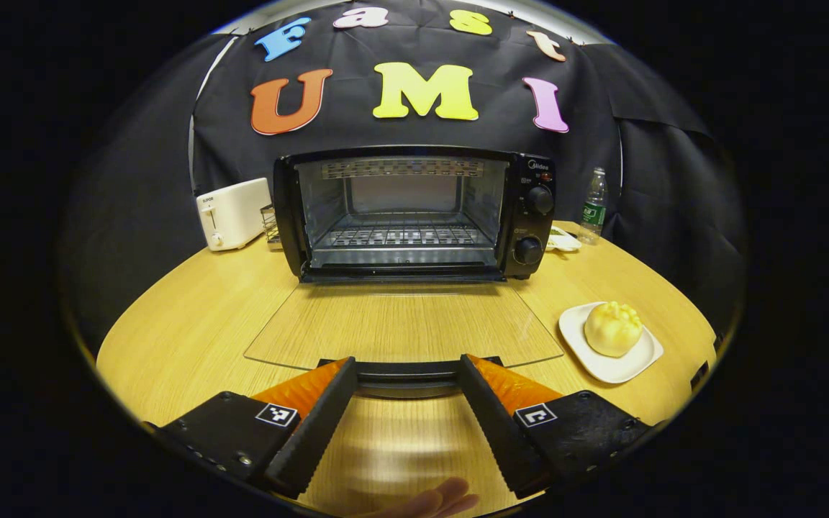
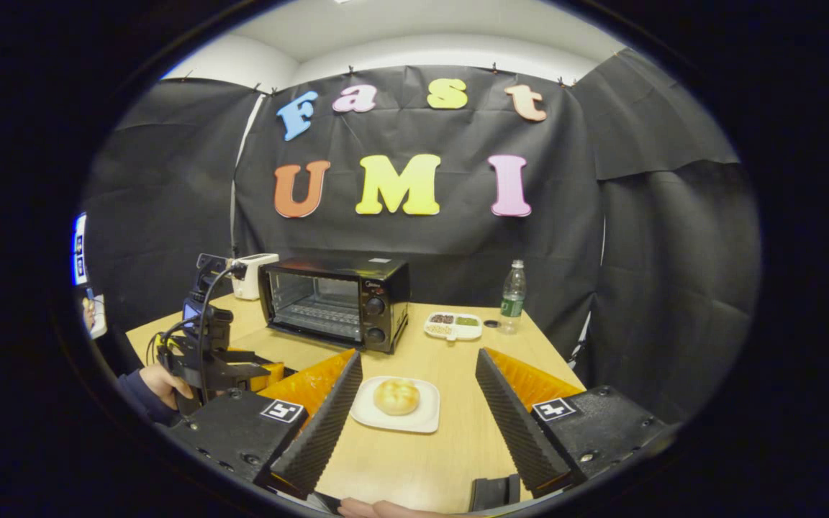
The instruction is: Open the electric oven with the left hand, put the food in, and close the electric oven.
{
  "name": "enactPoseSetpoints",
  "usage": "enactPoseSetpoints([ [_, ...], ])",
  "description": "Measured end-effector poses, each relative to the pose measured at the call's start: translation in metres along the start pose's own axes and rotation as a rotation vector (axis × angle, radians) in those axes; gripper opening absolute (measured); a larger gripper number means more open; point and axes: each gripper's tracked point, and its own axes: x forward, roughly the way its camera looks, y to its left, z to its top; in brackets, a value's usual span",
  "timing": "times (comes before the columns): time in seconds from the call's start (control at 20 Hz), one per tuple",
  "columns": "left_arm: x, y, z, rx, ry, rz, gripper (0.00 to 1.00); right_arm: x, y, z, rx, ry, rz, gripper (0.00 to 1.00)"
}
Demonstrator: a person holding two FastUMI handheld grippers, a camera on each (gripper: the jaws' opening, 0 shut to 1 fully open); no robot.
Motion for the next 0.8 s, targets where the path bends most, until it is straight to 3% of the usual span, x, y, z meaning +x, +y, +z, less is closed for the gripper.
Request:
enactPoseSetpoints([
  [0.45, -0.09, 0.019, 0.068, -0.058, -0.193, 0.046, 0.94, 0.036, 0.003, -0.026, 0.08, 0.057, 0.026, 0.98],
  [0.8, -0.188, 0.034, 0.125, -0.044, -0.372, 0.059, 0.93, 0.083, -0.013, -0.054, 0.102, 0.114, -0.036, 0.97],
])
